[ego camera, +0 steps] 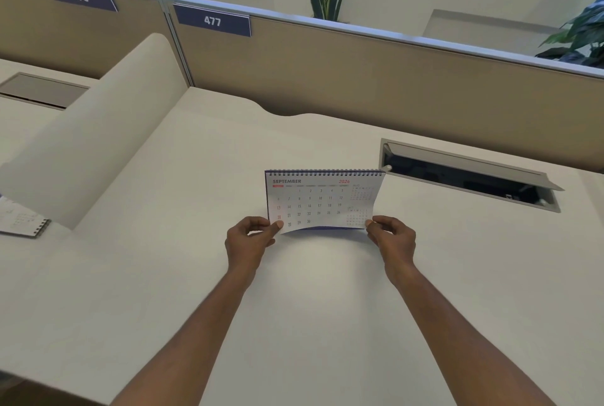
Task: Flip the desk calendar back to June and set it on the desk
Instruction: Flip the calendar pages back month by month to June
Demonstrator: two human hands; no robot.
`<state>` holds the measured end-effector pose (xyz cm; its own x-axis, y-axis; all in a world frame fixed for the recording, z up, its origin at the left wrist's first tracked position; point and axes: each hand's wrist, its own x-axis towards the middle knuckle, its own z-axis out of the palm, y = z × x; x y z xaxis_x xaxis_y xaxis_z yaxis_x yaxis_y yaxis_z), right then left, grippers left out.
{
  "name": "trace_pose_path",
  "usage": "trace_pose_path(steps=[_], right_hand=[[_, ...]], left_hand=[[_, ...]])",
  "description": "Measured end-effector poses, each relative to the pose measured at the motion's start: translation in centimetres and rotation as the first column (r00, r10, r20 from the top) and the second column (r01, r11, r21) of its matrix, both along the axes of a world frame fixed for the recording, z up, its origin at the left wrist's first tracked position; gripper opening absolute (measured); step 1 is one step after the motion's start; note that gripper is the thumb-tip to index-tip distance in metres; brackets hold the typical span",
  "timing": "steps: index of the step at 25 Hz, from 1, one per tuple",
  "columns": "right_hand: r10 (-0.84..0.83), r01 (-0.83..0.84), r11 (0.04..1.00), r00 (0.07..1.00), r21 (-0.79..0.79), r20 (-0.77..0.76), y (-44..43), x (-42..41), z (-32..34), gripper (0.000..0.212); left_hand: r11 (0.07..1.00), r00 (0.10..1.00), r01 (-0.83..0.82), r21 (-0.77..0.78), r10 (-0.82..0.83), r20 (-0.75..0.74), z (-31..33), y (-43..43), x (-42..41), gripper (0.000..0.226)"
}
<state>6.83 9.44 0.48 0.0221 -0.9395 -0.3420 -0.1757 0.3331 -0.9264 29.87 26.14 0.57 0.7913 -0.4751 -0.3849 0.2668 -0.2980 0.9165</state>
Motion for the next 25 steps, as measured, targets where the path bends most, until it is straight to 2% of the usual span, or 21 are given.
trace_pose_path(steps=[6, 10, 20, 23, 25], right_hand=[[0.001, -0.002, 1.000, 0.997, 0.011, 0.081, 0.3, -0.2, 0.7, 0.020], [-0.007, 0.005, 1.000, 0.992, 0.021, 0.124, 0.7, -0.5, 1.3, 0.017], [-0.025, 0.023, 1.000, 0.995, 0.019, 0.100, 1.7, -1.1, 2.0, 0.009], [-0.009, 0.009, 1.000, 0.999, 0.007, 0.043, 1.8, -1.3, 2.2, 0.008], [0.002, -0.004, 1.000, 0.997, 0.021, 0.082, 1.8, -1.3, 2.5, 0.010]], left_hand=[[0.999, 0.996, -0.006, -0.038, 0.003, -0.085, 0.2, 0.3, -0.1, 0.028], [0.999, 0.997, 0.010, -0.037, -0.012, -0.073, 0.4, 0.9, 0.0, 0.027], [0.999, 0.997, 0.038, -0.020, -0.039, -0.072, 0.9, 1.8, -0.3, 0.023], [0.996, 0.988, 0.026, -0.084, -0.038, -0.148, 1.3, 1.8, -0.4, 0.020], [0.992, 0.981, 0.020, -0.127, -0.044, -0.190, 1.6, 1.8, -0.4, 0.019]])
